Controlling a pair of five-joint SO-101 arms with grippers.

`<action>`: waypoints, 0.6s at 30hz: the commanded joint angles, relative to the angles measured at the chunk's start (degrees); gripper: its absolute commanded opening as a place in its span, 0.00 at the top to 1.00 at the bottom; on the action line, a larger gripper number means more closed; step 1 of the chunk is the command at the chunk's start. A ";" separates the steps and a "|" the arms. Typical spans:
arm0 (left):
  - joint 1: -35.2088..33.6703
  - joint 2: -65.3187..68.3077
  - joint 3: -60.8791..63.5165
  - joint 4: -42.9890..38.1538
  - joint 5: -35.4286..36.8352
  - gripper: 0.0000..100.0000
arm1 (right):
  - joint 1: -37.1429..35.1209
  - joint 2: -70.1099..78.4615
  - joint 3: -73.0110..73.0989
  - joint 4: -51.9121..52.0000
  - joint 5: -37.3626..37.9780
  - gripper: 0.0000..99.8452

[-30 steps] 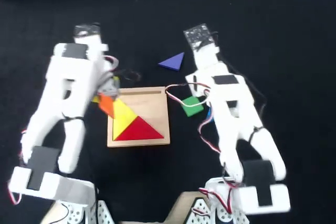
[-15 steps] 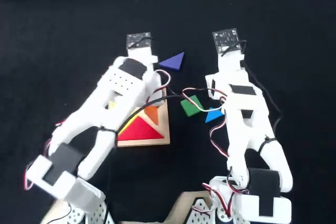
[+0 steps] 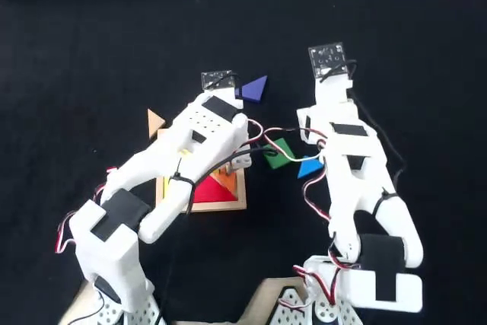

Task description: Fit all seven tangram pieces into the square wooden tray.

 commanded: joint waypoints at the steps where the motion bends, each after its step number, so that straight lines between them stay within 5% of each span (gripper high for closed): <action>1: 0.22 -1.85 -3.03 -0.62 0.53 0.92 | 0.62 0.04 -3.03 -1.23 -0.44 0.99; 9: -7.52 -11.52 -5.41 5.54 -0.26 0.92 | 0.53 -0.04 -3.03 -0.44 -0.44 0.99; 18: -32.04 -31.82 2.77 13.54 -21.01 0.92 | -8.53 -1.01 -7.43 13.71 4.84 0.98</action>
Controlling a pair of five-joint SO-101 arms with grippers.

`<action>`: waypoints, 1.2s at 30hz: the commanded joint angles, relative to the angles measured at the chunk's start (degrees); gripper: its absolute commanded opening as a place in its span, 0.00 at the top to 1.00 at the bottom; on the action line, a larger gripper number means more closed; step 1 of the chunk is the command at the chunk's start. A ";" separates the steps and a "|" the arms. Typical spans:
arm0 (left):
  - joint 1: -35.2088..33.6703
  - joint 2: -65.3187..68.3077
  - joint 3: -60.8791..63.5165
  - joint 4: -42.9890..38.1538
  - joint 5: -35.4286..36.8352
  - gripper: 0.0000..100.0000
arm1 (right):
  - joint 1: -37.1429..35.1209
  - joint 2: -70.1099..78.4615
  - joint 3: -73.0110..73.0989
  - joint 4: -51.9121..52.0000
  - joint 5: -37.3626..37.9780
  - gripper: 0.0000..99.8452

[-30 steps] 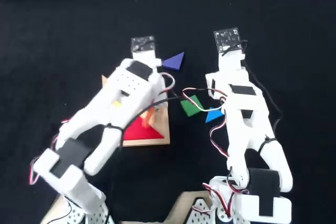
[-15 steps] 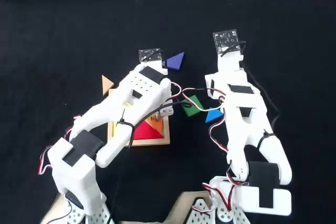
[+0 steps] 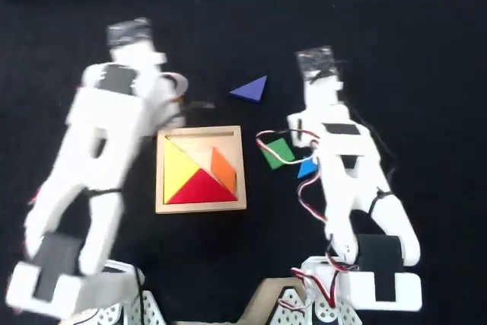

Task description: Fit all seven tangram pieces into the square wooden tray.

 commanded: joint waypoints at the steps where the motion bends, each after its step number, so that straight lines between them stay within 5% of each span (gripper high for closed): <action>1: -11.47 -7.82 6.20 -0.79 -7.82 0.92 | -5.63 -1.45 -7.60 11.25 4.04 0.98; 7: -28.88 -16.88 22.99 -10.11 -13.80 0.92 | -15.65 -3.65 -15.43 27.69 4.75 0.97; 14: -39.43 -26.99 50.51 -29.71 -27.25 0.92 | -30.33 -3.38 -17.71 33.32 4.84 0.80; 19: -43.47 -30.86 61.58 -38.51 -28.31 0.92 | -35.78 -1.45 -17.89 33.41 4.75 0.82; 36: -43.74 -31.30 62.55 -38.95 -28.31 0.92 | -33.85 17.10 -26.24 33.05 4.92 0.76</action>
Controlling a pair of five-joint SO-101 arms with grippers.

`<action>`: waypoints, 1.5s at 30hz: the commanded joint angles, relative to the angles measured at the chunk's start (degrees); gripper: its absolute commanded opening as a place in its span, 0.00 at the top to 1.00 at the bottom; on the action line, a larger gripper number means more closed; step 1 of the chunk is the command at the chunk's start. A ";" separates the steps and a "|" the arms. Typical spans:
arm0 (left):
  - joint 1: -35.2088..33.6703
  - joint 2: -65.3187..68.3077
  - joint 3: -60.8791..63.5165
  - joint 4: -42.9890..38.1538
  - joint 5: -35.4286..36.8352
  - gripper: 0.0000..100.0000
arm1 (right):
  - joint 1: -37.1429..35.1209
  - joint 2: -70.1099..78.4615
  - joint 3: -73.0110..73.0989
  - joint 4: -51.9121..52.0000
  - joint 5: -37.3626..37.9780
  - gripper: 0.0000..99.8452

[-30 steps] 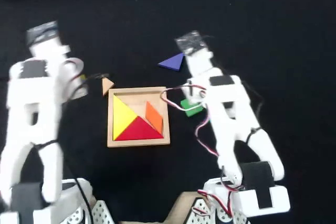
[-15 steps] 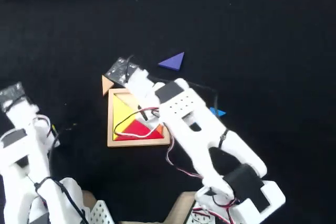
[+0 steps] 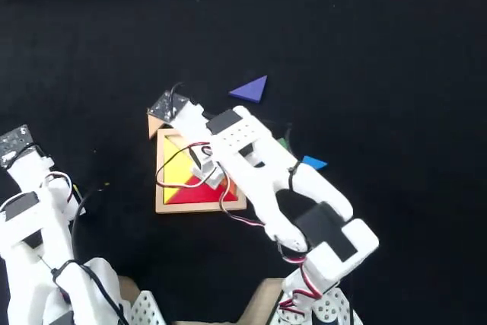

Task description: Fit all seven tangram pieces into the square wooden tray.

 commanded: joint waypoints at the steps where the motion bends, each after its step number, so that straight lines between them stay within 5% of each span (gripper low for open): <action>1: -0.40 -1.05 -0.22 -0.62 -0.26 0.92 | 0.88 0.40 -3.21 0.09 0.44 0.76; 16: -0.40 -1.05 -0.22 -0.62 -0.26 0.92 | 3.52 2.33 -4.79 -0.79 3.69 0.76; 22: -0.31 -1.05 -0.22 -0.62 -0.26 0.92 | 3.34 2.33 -4.70 -0.53 3.87 0.84; 45: -0.31 -1.05 -0.22 -0.62 -0.26 0.92 | 2.02 8.04 -6.81 1.41 3.43 0.79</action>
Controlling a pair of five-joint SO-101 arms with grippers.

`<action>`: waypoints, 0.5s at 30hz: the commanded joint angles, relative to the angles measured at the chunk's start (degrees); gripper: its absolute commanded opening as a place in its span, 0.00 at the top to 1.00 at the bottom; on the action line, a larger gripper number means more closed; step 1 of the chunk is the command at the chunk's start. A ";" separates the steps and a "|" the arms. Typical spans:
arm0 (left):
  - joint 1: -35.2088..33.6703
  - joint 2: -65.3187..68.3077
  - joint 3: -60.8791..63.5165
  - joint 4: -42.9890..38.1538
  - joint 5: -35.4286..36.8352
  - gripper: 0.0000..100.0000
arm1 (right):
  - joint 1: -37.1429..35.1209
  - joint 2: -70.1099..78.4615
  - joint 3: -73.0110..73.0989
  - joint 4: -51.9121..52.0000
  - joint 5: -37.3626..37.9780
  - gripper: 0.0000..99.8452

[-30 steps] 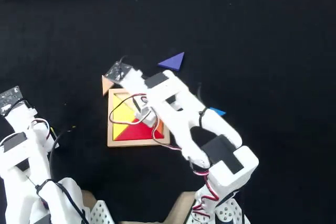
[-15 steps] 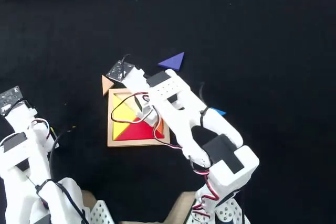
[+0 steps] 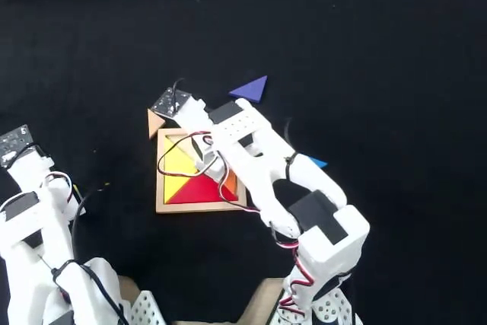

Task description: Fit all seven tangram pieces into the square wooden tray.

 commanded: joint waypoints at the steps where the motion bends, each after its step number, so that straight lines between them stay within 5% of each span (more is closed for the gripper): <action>1: -0.31 -1.05 -0.22 -0.62 -0.26 0.92 | -0.53 1.10 -2.15 1.93 -0.09 0.79; 15: -0.31 -1.05 -0.22 -0.62 -0.26 0.92 | -3.78 1.10 -4.26 5.80 -2.46 0.79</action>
